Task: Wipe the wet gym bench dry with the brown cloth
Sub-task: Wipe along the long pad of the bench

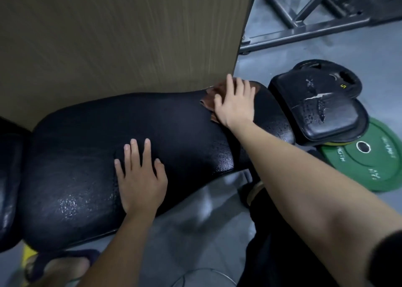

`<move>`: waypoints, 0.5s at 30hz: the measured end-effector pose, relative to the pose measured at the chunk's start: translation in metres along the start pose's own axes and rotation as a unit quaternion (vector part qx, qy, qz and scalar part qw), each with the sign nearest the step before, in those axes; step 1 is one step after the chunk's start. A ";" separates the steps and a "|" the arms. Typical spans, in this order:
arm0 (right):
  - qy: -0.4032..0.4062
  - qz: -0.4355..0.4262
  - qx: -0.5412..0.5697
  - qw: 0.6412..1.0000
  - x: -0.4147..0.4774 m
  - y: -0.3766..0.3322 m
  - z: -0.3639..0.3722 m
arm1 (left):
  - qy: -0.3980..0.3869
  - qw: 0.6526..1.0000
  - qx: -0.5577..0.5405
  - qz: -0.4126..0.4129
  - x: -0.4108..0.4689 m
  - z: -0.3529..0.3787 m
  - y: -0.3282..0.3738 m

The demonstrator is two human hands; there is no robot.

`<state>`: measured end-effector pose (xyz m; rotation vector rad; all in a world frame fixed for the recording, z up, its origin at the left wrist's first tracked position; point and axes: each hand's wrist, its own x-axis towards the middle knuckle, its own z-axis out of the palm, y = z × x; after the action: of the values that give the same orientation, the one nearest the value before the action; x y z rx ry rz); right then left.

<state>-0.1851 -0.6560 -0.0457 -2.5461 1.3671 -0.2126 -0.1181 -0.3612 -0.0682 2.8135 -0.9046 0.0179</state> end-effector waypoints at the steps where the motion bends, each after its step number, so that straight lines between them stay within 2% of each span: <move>1: -0.013 -0.022 -0.004 1.000 -0.001 -0.016 0.002 | -0.002 1.000 -0.001 -0.001 0.000 -0.001 0.000; 5: -0.069 -0.142 0.006 0.987 -0.013 -0.056 0.011 | -0.009 1.000 -0.013 -0.006 0.000 -0.003 0.002; 8: -0.081 -0.192 0.028 0.978 -0.015 -0.041 0.009 | 0.002 1.000 -0.011 -0.003 0.000 -0.005 0.002; 10: -0.068 -0.180 0.043 0.980 -0.014 -0.013 0.000 | 0.011 1.000 -0.008 0.000 -0.001 -0.006 0.004; 15: -0.047 -0.058 0.051 0.996 -0.022 0.077 -0.026 | -0.002 1.000 -0.017 -0.007 -0.002 -0.008 0.006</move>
<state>-0.2652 -0.6824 -0.0425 -2.5187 1.1470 -0.1763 -0.1229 -0.3636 -0.0598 2.7889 -0.8769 -0.0054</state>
